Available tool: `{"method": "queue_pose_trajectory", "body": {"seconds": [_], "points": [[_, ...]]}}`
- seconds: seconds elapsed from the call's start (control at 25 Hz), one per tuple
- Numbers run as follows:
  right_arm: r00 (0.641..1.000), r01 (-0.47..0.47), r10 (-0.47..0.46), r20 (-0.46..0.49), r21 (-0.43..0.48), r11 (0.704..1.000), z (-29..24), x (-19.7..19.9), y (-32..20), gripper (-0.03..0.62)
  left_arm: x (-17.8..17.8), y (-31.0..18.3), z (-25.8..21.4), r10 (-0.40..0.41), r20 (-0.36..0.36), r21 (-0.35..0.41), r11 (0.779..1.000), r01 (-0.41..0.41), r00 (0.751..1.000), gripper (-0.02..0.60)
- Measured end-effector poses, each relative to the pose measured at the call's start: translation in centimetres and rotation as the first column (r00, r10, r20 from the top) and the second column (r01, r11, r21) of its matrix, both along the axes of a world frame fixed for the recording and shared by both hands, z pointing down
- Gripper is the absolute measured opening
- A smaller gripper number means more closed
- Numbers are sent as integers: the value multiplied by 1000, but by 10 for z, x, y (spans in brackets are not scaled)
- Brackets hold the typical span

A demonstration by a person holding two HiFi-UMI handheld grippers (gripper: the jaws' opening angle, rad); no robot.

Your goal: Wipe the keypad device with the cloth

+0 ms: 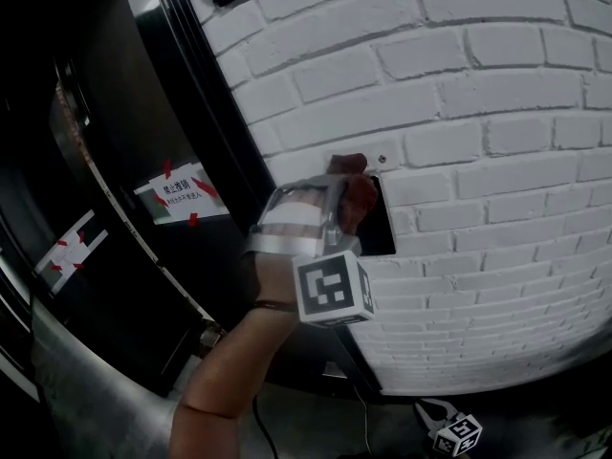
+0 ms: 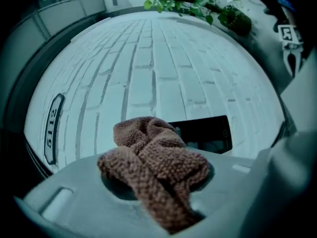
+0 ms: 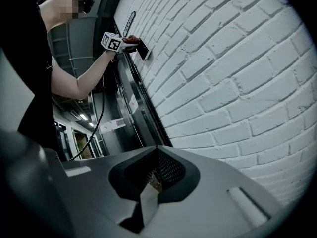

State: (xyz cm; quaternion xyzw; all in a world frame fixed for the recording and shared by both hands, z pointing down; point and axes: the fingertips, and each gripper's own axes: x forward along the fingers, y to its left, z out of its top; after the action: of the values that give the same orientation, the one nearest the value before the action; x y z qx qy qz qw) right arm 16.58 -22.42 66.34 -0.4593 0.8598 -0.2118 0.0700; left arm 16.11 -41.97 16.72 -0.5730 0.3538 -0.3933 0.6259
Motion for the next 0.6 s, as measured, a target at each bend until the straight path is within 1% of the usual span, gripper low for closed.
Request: {"method": "queue_pose_trajectory", "body": {"seconds": [0.04,0.08,0.12,0.16,0.2,0.28,0.32,0.36,0.44,0.6], "points": [[1000,12,-12,3,8,1000,-2,-5,0,0,3,3,0,18,-8,-4,1000,-18,1000,149],[1000,20,-20,4,16,1000,-4,-9,-1,0,10,9,-1,67,-50,-39,997,-69,996,149],[1000,25,-25,3,22,999,-5,-11,-2,0,17,14,-3,123,-114,-86,987,-133,986,149],[1000,25,-25,2,26,999,-7,-11,-2,0,23,17,-5,157,-175,-120,976,-179,972,149],[1000,19,-19,1,28,999,-8,-10,-3,0,27,17,-7,168,-221,-132,971,-200,961,147],[1000,-2,2,5,30,1000,-8,-3,-1,0,33,19,-9,184,-299,-116,967,-227,936,147],[1000,-14,14,7,26,1000,-5,2,1,0,35,21,-6,202,-321,-92,966,-243,925,146],[1000,-25,25,7,18,1000,-1,7,4,0,38,23,2,225,-317,-60,965,-256,921,146],[999,-42,42,0,3,999,5,12,8,0,43,26,32,270,-261,-9,959,-282,927,144],[999,-37,37,-23,1,999,7,12,14,0,44,28,107,321,-133,20,947,-321,938,141]]}}
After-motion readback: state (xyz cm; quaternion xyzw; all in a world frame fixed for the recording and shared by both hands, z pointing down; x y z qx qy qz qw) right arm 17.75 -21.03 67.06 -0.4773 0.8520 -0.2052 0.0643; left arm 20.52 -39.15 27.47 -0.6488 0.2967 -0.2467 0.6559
